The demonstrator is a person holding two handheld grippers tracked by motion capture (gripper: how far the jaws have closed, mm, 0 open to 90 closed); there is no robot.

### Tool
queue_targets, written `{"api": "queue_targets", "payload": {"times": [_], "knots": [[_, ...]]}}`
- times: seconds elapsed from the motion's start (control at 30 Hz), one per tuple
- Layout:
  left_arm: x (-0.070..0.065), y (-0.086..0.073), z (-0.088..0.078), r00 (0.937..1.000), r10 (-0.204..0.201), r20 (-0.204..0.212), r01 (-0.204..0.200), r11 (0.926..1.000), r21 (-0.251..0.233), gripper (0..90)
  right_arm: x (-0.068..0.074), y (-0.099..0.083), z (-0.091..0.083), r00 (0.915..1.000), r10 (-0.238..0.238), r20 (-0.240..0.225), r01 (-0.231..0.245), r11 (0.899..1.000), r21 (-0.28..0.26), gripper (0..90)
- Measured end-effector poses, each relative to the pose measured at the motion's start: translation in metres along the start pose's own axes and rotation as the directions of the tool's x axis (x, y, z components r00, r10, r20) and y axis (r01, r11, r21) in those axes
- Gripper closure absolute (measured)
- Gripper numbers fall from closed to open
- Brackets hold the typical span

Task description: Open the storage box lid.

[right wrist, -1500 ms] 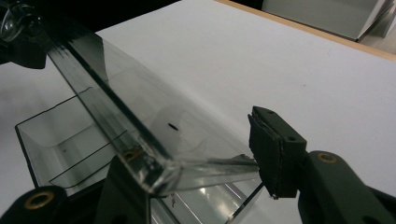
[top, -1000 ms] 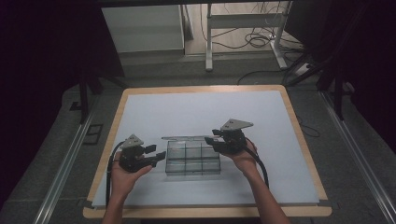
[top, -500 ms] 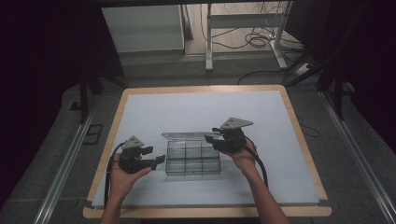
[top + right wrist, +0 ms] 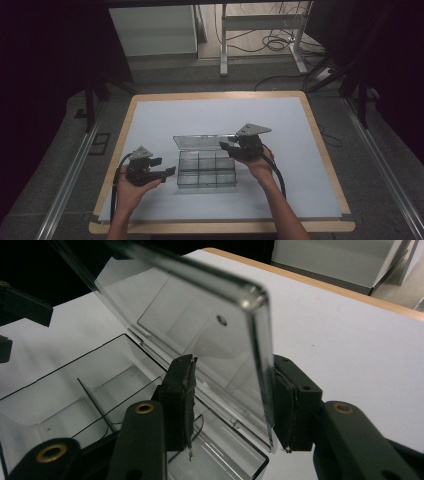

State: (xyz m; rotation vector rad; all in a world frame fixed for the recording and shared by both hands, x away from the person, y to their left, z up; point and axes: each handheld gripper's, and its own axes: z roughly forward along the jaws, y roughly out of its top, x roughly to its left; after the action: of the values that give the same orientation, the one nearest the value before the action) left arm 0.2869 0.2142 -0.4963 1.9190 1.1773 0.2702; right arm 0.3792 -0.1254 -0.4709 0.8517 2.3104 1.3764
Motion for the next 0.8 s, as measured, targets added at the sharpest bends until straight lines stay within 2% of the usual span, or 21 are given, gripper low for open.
{"api": "queue_targets", "payload": {"times": [0.8], "knots": [[0.0060,-0.0025,-0.0007,0.9999,-0.017,0.000,0.017,0.9998,0.009,28.8,-0.0088,0.0046,0.0079,0.9997,-0.003,0.024,0.004,1.000,-0.008,57.7]]}}
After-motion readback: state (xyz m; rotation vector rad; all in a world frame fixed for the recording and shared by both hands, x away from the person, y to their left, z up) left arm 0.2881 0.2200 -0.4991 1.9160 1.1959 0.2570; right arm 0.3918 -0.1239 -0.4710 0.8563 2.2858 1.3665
